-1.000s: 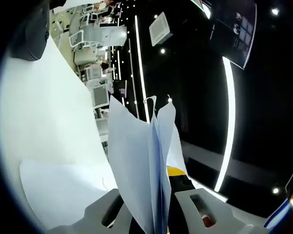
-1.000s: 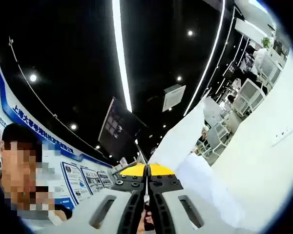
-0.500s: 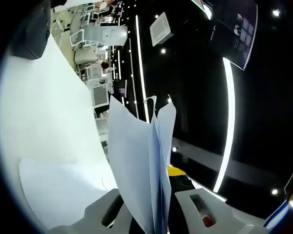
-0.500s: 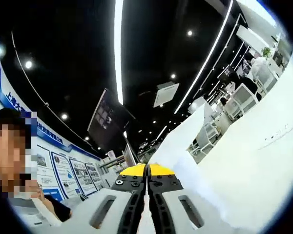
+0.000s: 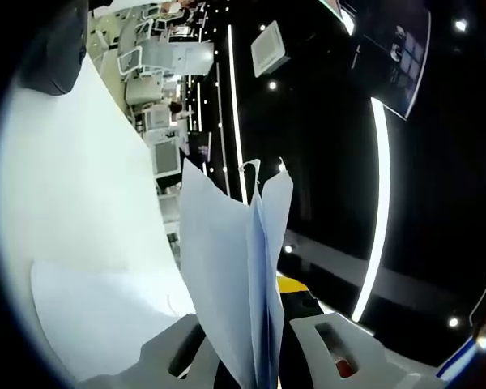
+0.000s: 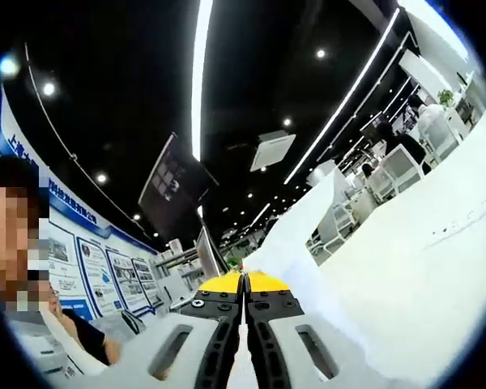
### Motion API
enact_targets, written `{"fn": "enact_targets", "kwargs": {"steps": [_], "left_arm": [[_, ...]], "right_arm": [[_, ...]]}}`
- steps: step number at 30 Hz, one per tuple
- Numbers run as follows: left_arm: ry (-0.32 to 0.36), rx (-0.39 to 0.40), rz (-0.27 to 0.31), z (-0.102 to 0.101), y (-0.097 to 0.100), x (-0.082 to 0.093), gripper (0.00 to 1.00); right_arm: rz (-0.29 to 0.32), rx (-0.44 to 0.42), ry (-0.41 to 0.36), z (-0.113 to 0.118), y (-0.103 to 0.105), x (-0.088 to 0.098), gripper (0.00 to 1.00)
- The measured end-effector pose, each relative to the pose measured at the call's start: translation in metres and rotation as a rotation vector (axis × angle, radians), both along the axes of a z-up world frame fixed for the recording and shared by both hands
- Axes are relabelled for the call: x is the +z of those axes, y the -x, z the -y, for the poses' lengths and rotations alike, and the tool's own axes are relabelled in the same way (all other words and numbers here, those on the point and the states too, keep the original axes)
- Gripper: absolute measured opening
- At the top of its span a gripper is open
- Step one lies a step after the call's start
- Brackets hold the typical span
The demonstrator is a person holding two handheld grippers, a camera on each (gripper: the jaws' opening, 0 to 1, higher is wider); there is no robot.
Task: Organize the stack of printing papers by aligning and flattening the scattered papers on the table
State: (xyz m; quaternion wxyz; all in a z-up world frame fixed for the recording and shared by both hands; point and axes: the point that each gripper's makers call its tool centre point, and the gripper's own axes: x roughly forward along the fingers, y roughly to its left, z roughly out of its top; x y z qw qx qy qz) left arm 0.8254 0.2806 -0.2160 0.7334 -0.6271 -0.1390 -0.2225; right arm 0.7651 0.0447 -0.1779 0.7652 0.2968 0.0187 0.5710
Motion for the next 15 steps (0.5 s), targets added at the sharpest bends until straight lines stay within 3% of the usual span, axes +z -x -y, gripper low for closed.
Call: {"fn": "enact_targets", "kwargs": {"steps": [13,15], "left_arm": [[0.01,-0.004,-0.001,0.0,0.001,0.0,0.06],[0.011,-0.005,-0.002,0.001,0.001,0.0,0.06]], "right_arm": [[0.036,-0.043,0.094,-0.001,-0.006,-0.026,0.0],[0.013,-0.044,0.097,-0.001,-0.01,-0.031,0.0]]}}
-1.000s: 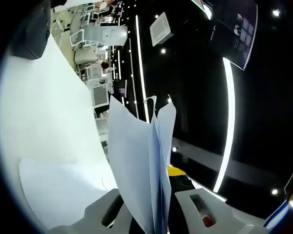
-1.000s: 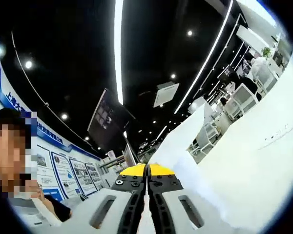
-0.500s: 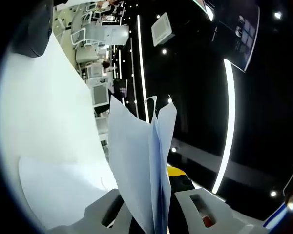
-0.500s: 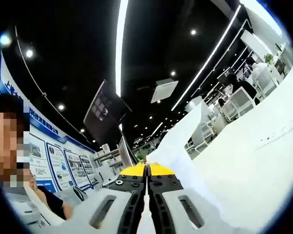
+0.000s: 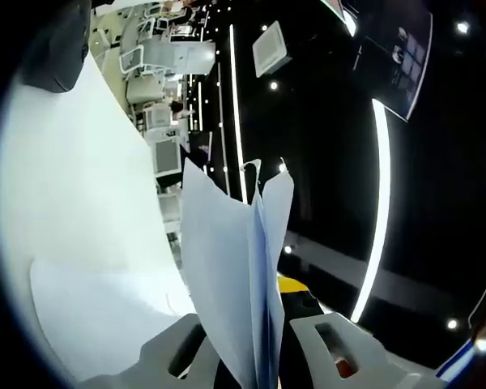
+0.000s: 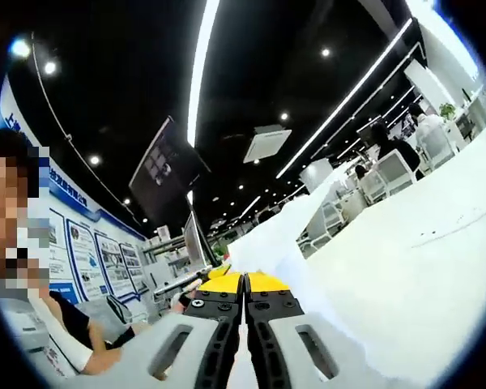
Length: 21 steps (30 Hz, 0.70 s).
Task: Organize the stack of printing papers by aligning and flattening the scattered papers on the table
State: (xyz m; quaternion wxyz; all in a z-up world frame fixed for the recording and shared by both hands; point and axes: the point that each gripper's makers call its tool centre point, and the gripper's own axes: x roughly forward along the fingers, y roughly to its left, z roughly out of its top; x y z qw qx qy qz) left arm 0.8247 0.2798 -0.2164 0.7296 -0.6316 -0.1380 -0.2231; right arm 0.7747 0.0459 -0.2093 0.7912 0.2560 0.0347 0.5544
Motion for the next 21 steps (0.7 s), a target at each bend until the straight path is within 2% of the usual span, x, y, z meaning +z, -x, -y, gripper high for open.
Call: {"fn": "enact_targets", "kwargs": {"steps": [8,21], "left_arm": [[0.004,-0.002,0.002,0.0,0.0011,0.0008,0.07],[-0.023,-0.001,0.02,0.0043,0.0019,0.0041,0.1]], "right_arm": [[0.015,-0.004,0.031,-0.0026,0.0022,-0.0044,0.0],[0.036,0.011,0.021,-0.004,0.0052,0.0022,0.0]]}}
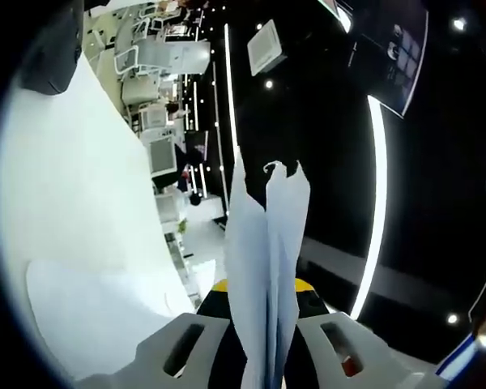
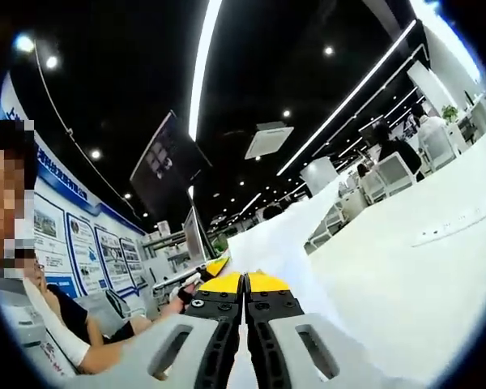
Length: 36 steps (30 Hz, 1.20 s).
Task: Organize the stack of printing papers by aligning and flattening the scattered papers on the table
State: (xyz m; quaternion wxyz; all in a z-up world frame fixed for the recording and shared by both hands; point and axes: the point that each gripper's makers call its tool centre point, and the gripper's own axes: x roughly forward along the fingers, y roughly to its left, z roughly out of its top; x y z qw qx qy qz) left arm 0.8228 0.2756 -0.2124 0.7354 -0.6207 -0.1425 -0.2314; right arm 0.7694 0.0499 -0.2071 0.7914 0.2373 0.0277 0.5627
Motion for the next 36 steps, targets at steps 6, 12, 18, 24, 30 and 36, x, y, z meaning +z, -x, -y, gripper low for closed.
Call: {"fn": "enact_targets", "kwargs": {"steps": [6,12,18,24,30,36], "left_arm": [[0.004,-0.002,-0.002,0.0,0.0,-0.001,0.11],[0.005,-0.003,-0.002,-0.001,0.0,-0.001,0.11],[0.007,-0.002,-0.004,-0.001,-0.001,-0.001,0.11],[0.006,-0.004,-0.005,-0.001,-0.001,-0.001,0.11],[0.005,-0.006,-0.008,0.0,-0.002,-0.002,0.11],[0.009,-0.008,-0.007,0.0,-0.001,-0.002,0.11]], "right_arm": [[0.025,0.021,-0.003,-0.004,0.008,0.005,0.0],[0.044,0.044,0.0,-0.009,0.017,0.008,0.0],[0.063,0.072,0.001,-0.013,0.031,0.008,0.0],[0.049,0.07,-0.022,-0.011,0.031,0.01,0.0],[0.044,0.11,-0.019,-0.02,0.042,0.005,0.0],[0.045,0.13,-0.027,-0.023,0.046,0.006,0.0]]}}
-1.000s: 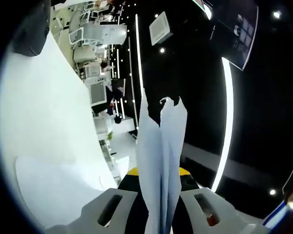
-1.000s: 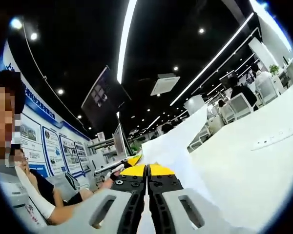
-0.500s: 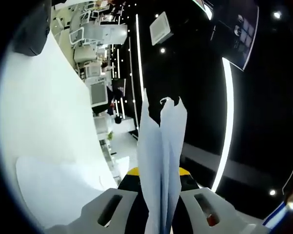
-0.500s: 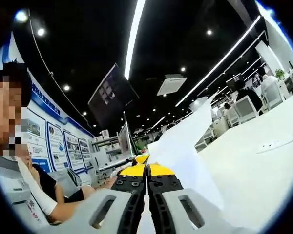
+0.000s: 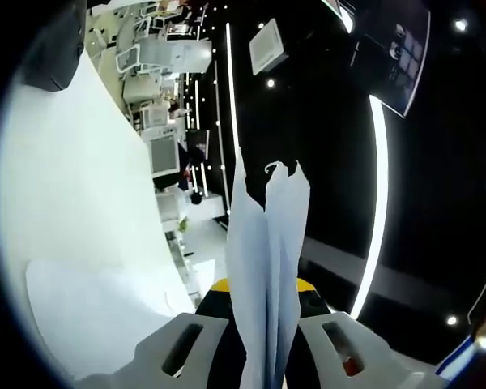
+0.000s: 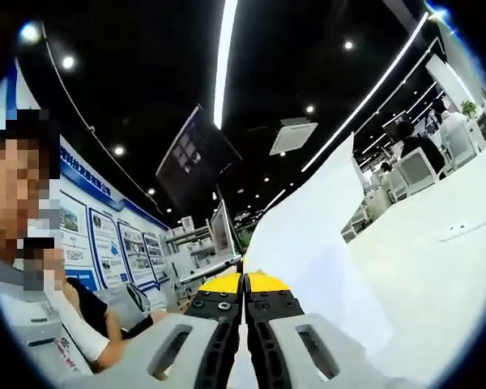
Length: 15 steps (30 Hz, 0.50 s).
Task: Organize the stack of printing papers by aligning and flattening the scattered papers on the table
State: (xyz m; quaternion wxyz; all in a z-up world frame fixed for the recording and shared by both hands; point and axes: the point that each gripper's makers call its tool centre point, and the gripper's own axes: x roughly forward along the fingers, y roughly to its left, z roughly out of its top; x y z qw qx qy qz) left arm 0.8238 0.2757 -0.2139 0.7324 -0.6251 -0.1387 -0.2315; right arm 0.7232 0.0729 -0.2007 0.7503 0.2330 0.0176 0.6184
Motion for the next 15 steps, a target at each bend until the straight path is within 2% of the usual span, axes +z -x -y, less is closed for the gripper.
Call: {"fn": "enact_targets", "kwargs": {"steps": [15], "left_arm": [[-0.002,0.001,0.002,-0.001,-0.001,0.0,0.11]], "right_arm": [[0.014,0.067,-0.029,-0.007,0.014,0.005,0.0]]}}
